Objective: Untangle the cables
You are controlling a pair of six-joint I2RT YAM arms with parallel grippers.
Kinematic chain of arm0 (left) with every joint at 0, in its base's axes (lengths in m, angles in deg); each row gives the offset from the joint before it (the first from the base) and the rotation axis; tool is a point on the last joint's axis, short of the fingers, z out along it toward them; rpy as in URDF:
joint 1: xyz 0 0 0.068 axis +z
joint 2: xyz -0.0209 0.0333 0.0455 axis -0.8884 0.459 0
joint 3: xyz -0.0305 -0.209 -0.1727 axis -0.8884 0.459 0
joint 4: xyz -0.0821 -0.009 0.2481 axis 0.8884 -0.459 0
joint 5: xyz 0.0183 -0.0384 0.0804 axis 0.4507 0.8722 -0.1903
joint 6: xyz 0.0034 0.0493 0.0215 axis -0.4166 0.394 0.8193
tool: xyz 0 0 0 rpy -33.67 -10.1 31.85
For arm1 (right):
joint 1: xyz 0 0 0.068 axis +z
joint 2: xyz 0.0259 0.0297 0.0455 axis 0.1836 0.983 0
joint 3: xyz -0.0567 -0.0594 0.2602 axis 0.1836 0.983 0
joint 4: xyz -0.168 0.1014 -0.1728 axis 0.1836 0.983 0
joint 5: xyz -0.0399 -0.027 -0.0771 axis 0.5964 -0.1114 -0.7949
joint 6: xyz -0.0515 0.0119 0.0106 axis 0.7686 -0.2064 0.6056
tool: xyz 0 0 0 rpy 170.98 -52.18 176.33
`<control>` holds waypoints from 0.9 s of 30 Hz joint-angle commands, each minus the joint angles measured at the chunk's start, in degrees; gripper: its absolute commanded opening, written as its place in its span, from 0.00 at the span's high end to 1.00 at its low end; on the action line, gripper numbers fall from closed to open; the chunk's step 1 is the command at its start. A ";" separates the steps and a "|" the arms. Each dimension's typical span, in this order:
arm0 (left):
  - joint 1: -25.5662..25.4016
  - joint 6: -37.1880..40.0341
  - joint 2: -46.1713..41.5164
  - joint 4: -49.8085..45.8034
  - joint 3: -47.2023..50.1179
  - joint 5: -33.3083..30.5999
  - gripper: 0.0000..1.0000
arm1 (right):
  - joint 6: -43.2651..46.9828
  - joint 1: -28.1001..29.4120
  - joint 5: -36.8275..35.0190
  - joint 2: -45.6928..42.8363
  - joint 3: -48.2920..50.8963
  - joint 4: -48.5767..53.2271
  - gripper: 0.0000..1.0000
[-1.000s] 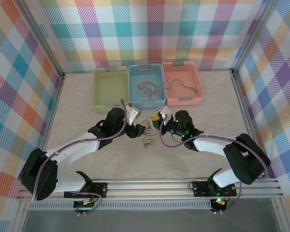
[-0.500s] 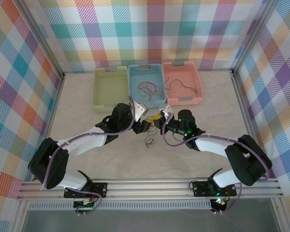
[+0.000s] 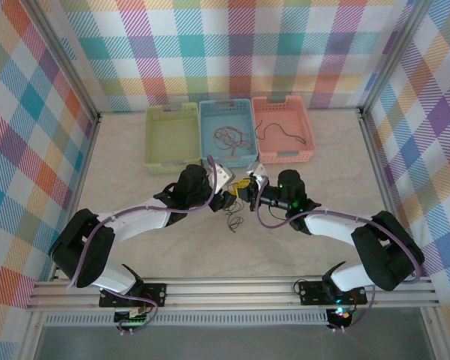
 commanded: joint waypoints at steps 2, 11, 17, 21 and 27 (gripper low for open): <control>-0.41 -0.08 1.78 5.52 -0.42 -1.01 0.48 | -0.50 0.22 4.55 -2.62 0.24 -0.43 1.00; -0.24 -4.25 5.13 8.06 -1.56 -4.38 0.59 | -0.72 0.18 5.72 -5.30 1.07 -0.07 1.00; -0.22 -6.16 5.25 8.53 -2.25 -5.32 0.65 | -0.63 0.22 7.12 -5.44 0.64 0.43 1.00; -0.24 -8.39 4.43 7.79 -2.60 -9.69 0.59 | -0.68 0.22 7.34 -5.56 0.69 0.37 1.00; 0.55 -10.17 3.14 9.91 -1.44 -11.81 0.63 | -0.77 0.30 8.96 -4.86 0.51 -0.07 1.00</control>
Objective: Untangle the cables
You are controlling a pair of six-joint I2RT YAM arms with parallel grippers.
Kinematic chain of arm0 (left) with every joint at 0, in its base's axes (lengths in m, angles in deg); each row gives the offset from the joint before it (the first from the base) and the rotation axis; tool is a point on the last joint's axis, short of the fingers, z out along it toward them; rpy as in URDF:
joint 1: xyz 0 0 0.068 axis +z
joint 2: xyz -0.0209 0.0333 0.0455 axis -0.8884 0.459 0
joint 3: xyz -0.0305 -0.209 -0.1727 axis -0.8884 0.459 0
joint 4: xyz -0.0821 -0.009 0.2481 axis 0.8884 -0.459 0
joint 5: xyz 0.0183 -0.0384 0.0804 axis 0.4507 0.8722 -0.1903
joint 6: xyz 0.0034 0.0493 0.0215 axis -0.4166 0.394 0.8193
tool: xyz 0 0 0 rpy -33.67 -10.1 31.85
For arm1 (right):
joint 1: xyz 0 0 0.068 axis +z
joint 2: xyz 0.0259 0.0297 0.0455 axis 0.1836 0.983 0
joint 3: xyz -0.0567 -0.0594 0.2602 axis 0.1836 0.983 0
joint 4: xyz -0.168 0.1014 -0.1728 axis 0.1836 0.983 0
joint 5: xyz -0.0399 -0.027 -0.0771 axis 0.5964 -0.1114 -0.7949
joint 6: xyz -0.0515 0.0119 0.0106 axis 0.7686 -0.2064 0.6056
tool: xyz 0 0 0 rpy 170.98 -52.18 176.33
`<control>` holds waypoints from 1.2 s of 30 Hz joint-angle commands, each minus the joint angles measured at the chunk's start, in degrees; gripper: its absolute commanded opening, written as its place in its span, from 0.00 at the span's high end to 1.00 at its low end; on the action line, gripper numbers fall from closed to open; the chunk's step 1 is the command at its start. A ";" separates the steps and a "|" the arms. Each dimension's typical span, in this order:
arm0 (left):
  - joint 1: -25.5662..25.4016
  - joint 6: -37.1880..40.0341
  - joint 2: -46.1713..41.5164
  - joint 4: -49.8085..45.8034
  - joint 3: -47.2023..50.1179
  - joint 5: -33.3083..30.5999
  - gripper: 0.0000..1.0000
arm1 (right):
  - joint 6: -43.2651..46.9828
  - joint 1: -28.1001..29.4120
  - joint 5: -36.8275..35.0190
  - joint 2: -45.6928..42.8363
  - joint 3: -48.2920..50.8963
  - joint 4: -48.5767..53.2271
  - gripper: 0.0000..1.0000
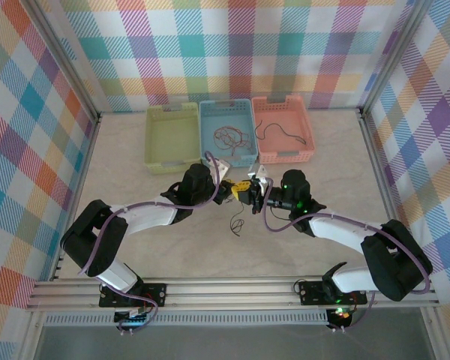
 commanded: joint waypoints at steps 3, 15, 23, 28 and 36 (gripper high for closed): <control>0.46 -2.29 -2.45 2.75 -1.00 -2.38 0.64 | -0.50 0.31 3.52 -0.57 0.11 -1.02 1.00; 2.73 -7.35 -3.07 2.65 -3.27 -8.90 0.68 | 1.17 1.62 6.98 -0.08 -0.87 0.35 1.00; 4.06 -9.53 -4.07 1.56 -3.94 -9.12 0.67 | 1.59 1.69 7.89 -0.17 -1.24 1.22 1.00; 4.62 -11.43 -6.21 -1.05 -3.68 -15.10 0.67 | 1.63 1.70 8.67 0.08 -1.31 1.23 1.00; 10.69 -16.95 -11.51 -8.09 -2.38 -20.26 0.68 | 2.32 1.93 11.64 -0.58 -1.09 0.54 1.00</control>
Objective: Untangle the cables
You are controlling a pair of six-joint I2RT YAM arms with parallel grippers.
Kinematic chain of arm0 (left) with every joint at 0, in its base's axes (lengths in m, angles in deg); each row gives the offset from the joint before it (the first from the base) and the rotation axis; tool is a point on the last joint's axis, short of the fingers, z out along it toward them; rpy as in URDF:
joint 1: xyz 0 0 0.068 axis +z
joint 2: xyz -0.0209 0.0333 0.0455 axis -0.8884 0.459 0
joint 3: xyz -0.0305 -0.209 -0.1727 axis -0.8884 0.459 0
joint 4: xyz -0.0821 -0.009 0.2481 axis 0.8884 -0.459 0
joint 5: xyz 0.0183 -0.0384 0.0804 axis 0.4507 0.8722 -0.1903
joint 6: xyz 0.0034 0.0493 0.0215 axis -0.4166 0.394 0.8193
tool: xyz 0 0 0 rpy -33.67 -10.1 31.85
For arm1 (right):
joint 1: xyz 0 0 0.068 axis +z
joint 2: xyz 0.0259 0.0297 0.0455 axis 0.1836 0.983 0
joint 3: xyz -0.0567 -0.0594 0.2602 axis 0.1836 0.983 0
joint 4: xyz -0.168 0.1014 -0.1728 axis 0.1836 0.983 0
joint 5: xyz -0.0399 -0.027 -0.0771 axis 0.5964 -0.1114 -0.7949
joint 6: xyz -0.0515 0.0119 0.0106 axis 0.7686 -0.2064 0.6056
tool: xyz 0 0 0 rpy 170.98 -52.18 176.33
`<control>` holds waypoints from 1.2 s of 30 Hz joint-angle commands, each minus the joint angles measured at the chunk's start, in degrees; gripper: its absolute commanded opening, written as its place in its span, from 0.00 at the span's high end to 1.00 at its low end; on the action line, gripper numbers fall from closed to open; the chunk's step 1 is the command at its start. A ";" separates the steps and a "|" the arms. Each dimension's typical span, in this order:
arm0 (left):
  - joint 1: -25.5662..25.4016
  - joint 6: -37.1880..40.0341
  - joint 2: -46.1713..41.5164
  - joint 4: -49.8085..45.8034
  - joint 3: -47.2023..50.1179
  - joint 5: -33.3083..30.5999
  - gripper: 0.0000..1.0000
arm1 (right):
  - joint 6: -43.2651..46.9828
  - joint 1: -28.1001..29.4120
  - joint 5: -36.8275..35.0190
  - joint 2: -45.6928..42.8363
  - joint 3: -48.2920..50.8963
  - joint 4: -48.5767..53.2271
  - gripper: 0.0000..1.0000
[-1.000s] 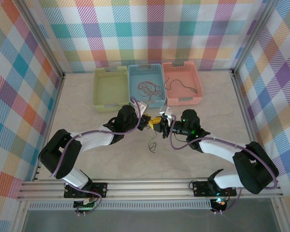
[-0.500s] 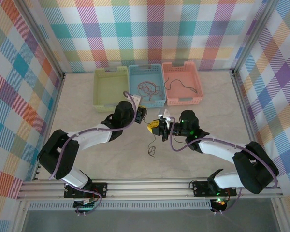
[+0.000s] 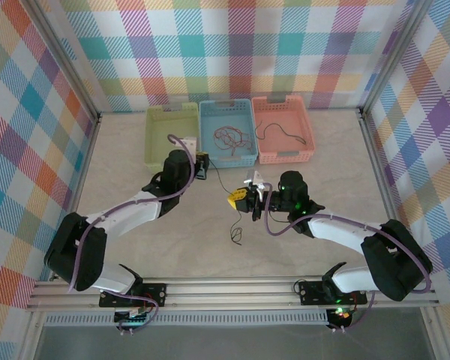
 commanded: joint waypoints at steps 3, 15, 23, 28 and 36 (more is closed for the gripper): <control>5.38 -5.26 -6.09 -6.18 1.62 -5.62 0.68 | 1.59 0.45 2.94 -1.12 -0.81 -0.90 1.00; 11.50 -8.34 -17.76 -12.79 9.61 -11.90 0.62 | 2.55 -0.04 -18.65 -8.27 4.91 -2.63 1.00; 12.53 -10.04 -21.95 -12.95 12.23 -6.19 0.62 | 2.43 -0.29 -19.63 -9.03 5.18 -2.30 1.00; 12.29 -9.32 -22.88 -13.01 11.07 14.09 0.52 | 1.94 -0.28 -18.04 -7.83 4.66 -2.48 1.00; 3.55 -9.77 -24.40 -20.45 6.93 27.69 0.40 | 1.58 -0.28 -16.08 -7.00 4.18 -2.83 1.00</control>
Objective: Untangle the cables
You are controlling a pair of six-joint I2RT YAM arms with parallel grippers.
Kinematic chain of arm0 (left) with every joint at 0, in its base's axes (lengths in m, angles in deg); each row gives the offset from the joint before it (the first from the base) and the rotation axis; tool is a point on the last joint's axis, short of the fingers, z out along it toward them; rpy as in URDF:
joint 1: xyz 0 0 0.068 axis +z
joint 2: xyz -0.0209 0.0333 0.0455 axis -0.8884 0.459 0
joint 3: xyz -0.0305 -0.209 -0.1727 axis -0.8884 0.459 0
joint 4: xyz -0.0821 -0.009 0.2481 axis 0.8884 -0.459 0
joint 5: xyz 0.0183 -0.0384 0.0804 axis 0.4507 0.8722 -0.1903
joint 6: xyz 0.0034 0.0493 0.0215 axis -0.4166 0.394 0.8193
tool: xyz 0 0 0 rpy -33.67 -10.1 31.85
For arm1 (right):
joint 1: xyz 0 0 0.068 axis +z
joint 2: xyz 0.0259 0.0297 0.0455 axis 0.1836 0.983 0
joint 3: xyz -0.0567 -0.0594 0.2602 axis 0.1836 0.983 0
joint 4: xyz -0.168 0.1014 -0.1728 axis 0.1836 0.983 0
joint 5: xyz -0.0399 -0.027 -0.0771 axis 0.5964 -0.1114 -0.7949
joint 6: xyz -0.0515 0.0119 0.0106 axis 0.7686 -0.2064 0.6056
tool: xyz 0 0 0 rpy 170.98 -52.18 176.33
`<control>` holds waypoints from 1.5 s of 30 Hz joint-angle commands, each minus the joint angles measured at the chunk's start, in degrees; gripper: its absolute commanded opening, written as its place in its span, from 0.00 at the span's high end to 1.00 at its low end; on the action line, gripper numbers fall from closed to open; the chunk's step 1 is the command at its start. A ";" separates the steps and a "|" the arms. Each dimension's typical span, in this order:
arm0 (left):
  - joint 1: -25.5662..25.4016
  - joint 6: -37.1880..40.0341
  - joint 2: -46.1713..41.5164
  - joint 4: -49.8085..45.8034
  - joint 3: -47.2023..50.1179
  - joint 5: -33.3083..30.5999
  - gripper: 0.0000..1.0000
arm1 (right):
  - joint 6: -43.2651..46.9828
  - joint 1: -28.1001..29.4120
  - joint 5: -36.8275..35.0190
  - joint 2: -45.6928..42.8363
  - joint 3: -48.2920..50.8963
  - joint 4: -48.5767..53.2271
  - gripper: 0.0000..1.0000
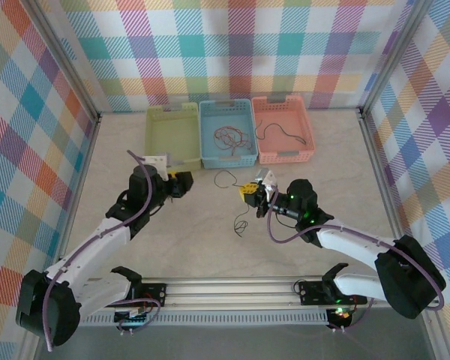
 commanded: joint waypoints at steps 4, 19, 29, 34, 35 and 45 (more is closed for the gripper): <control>-5.07 -5.57 -2.36 -5.55 -3.33 13.88 0.39 | -0.14 -0.21 2.89 1.42 -1.47 -2.59 1.00; -20.04 36.42 6.97 -15.77 -13.84 -3.63 0.33 | 0.40 -0.21 8.99 2.70 -3.33 -0.75 1.00; -20.00 41.34 15.07 -8.78 -15.31 -7.70 0.35 | 0.56 -0.23 10.76 2.90 -3.78 0.03 1.00; -20.03 43.00 16.39 -3.80 -14.14 -4.87 0.36 | 0.63 -0.24 11.34 3.04 -4.11 0.35 1.00; -19.99 43.41 16.50 -2.53 -13.71 -4.70 0.37 | 0.57 -0.21 11.52 3.20 -4.12 0.31 1.00; -20.00 46.44 15.66 5.14 -10.45 -1.38 0.49 | 0.56 -0.21 12.40 3.72 -4.43 0.48 1.00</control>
